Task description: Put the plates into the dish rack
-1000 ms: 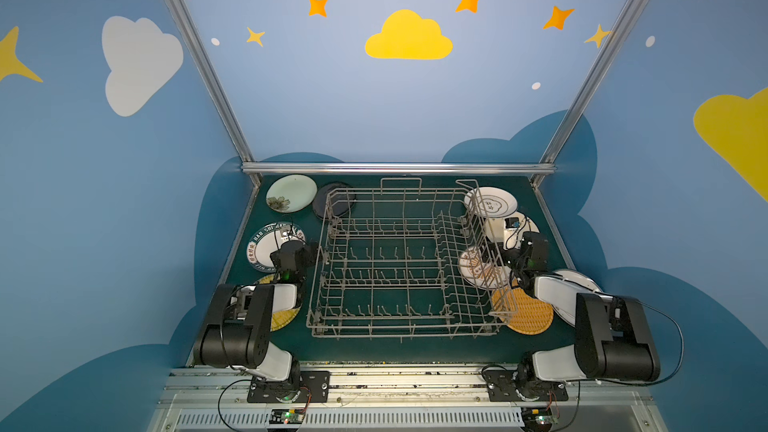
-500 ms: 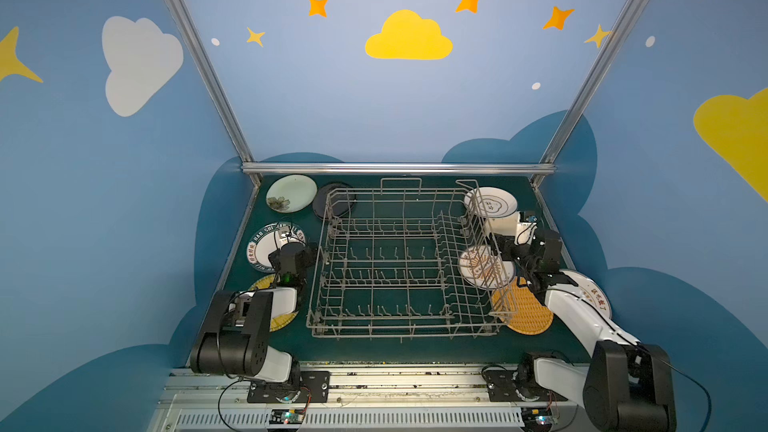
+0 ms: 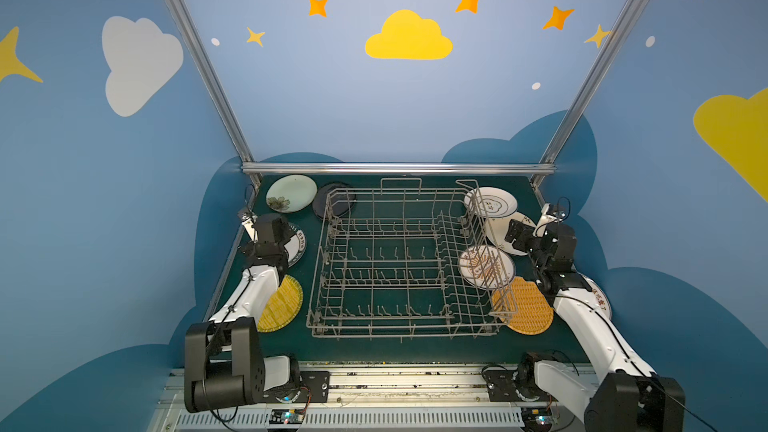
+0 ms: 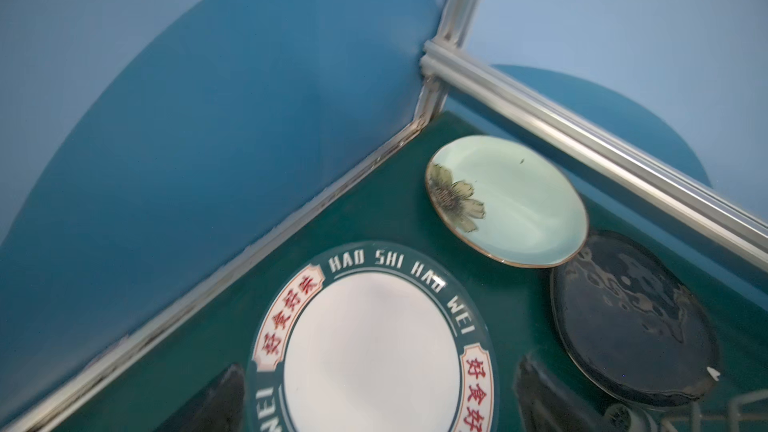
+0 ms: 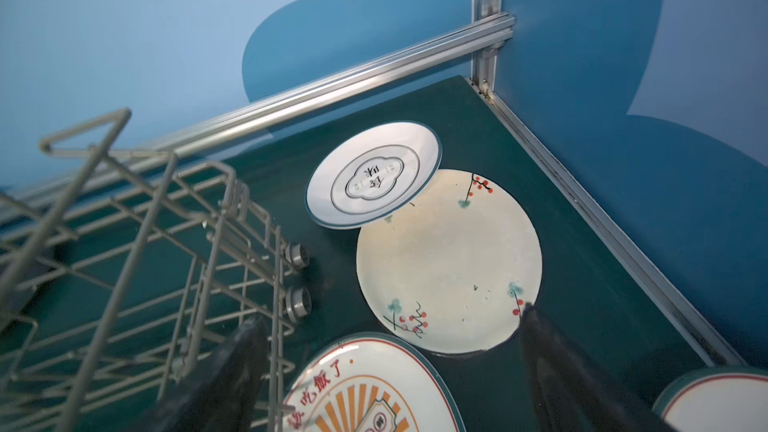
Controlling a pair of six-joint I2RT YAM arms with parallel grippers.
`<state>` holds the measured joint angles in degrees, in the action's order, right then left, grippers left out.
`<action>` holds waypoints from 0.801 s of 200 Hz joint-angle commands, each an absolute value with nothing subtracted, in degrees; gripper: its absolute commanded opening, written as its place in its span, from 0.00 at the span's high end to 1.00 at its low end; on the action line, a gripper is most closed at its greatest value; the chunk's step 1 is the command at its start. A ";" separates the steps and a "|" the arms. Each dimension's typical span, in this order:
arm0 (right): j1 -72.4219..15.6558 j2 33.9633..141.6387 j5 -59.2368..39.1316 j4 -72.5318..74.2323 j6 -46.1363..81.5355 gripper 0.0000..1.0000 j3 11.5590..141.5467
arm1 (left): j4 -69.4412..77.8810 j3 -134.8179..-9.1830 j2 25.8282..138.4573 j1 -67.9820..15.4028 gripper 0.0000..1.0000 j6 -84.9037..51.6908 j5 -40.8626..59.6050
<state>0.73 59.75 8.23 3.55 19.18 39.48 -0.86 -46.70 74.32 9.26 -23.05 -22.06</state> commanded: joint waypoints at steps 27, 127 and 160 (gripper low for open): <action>7.20 56.23 -6.37 -5.32 37.88 0.07 41.90 | -32.63 -61.08 67.78 13.27 0.00 -35.49 -1.86; 14.70 58.08 -19.48 -24.10 31.05 0.21 37.64 | -19.35 -61.28 63.13 -5.31 0.00 -26.14 44.28; 15.08 62.20 -18.89 -25.85 29.47 0.23 37.00 | -20.43 -64.12 66.69 -10.55 0.00 -23.40 49.39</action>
